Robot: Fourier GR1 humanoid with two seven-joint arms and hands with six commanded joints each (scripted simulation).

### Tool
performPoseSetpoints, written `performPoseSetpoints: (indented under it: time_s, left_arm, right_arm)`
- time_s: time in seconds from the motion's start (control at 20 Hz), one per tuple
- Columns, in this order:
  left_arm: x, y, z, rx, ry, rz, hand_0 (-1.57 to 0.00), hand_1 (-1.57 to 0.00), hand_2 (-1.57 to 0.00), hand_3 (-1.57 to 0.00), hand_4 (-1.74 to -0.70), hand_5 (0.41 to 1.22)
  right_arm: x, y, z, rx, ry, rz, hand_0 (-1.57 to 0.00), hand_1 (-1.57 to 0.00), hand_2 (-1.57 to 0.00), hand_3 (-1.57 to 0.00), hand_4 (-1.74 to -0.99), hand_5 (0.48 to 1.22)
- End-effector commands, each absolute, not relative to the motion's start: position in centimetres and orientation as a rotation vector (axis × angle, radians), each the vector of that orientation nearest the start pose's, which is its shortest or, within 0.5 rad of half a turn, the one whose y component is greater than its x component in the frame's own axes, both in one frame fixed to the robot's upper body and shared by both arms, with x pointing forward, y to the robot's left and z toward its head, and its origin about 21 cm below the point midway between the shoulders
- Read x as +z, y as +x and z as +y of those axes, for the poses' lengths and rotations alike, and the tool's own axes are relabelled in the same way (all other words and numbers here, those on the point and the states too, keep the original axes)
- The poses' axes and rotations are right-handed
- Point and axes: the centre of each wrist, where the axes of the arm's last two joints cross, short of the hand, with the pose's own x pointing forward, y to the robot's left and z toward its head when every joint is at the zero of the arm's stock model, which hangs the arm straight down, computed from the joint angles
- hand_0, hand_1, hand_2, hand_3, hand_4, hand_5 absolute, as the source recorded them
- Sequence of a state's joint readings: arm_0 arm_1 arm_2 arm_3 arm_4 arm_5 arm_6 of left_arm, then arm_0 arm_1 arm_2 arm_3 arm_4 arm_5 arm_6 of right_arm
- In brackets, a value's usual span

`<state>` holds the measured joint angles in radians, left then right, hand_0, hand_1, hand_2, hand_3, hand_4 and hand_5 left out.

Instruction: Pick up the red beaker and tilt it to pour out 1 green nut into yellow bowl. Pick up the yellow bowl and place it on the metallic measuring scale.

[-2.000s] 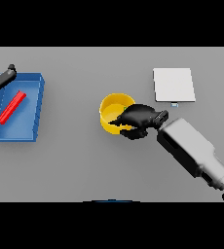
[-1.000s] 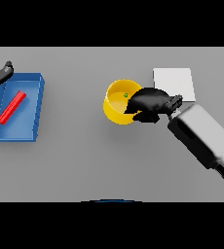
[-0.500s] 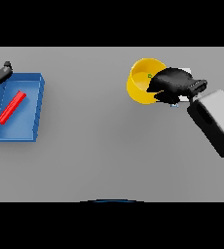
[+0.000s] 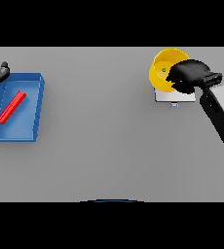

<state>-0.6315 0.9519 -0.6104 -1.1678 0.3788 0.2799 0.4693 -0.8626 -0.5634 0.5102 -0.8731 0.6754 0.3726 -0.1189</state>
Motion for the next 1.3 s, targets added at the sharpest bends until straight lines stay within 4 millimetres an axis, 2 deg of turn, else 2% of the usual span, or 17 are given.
performPoseSetpoints:
  time_s: [0.0,0.1,0.25,0.35,0.5,0.55,0.65,0.7,0.75,0.85,0.95,1.15,1.25]
  left_arm:
    - [13.4,35.6,34.2,-0.435,0.706,-1.090,0.00,0.00,0.00,0.00,-0.82,0.765]
    - [13.2,35.4,34.0,-0.432,0.705,-1.085,0.00,0.00,0.00,0.00,-0.83,0.771]
    - [13.6,35.4,34.1,-0.425,0.709,-1.088,0.00,0.00,0.00,0.00,-0.84,0.775]
    - [13.2,35.6,34.1,-0.421,0.703,-1.069,0.00,0.00,0.00,0.00,-0.85,0.783]
    - [13.9,35.6,34.4,-0.427,0.708,-1.066,0.00,0.00,0.00,0.00,-0.84,0.786]
    - [13.7,35.6,34.4,-0.418,0.707,-1.060,0.00,0.00,0.00,0.00,-0.84,0.776]
    - [13.5,35.7,34.6,-0.421,0.705,-1.068,0.00,0.00,0.00,0.00,-0.84,0.771]
    - [13.3,35.7,34.5,-0.427,0.700,-1.070,0.00,0.00,0.00,0.00,-0.84,0.772]
    - [13.3,35.8,34.5,-0.423,0.699,-1.072,0.00,0.00,0.00,0.00,-0.84,0.773]
    - [13.6,35.8,34.6,-0.421,0.699,-1.078,0.00,0.00,0.00,0.00,-0.84,0.773]
    - [13.5,35.9,34.5,-0.424,0.693,-1.076,0.00,0.00,0.00,0.00,-0.85,0.767]
    - [13.4,36.1,34.3,-0.429,0.705,-1.079,0.00,0.00,0.00,0.00,-0.85,0.766]
    - [13.2,36.0,34.6,-0.426,0.698,-1.087,0.00,0.00,0.00,0.00,-0.85,0.772]
  right_arm:
    - [11.6,42.4,-25.3,1.671,-0.666,-1.132,-1.53,-1.43,-1.50,-1.47,-1.728,1.221]
    - [11.1,42.7,-25.6,1.651,-0.663,-1.122,-1.53,-1.41,-1.48,-1.51,-1.729,1.221]
    - [10.3,42.8,-27.1,1.637,-0.671,-1.083,-1.50,-1.34,-1.43,-1.54,-1.730,1.221]
    - [9.8,43.0,-27.3,1.638,-0.673,-1.071,-1.45,-1.28,-1.38,-1.55,-1.730,1.221]
    - [9.3,43.2,-27.2,1.633,-0.675,-1.066,-1.39,-1.20,-1.32,-1.56,-1.730,1.221]
    - [9.3,43.2,-27.6,1.633,-0.672,-1.070,-1.40,-1.21,-1.32,-1.56,-1.730,1.221]
    - [9.4,43.4,-27.8,1.617,-0.661,-1.067,-1.42,-1.23,-1.40,-1.54,-1.728,1.221]
    - [9.0,43.2,-27.7,1.608,-0.658,-1.058,-1.40,-1.18,-1.29,-1.54,-1.670,1.221]
    - [8.9,43.3,-27.4,1.595,-0.656,-1.049,-1.41,-1.15,-1.18,-1.39,-1.644,1.221]
    - [9.0,43.5,-27.2,1.583,-0.636,-1.028,-1.19,-0.91,-0.91,-1.10,-1.600,1.090]
    - [9.4,43.8,-27.2,1.568,-0.623,-1.010,-0.95,-0.69,-0.67,-0.88,-1.564,0.991]
    - [9.5,43.7,-27.9,1.559,-0.601,-0.994,-0.46,-0.35,-0.40,-0.61,-1.514,0.881]
    - [9.6,43.9,-27.8,1.566,-0.609,-0.972,-0.30,-0.22,-0.30,-0.51,-1.487,0.848]
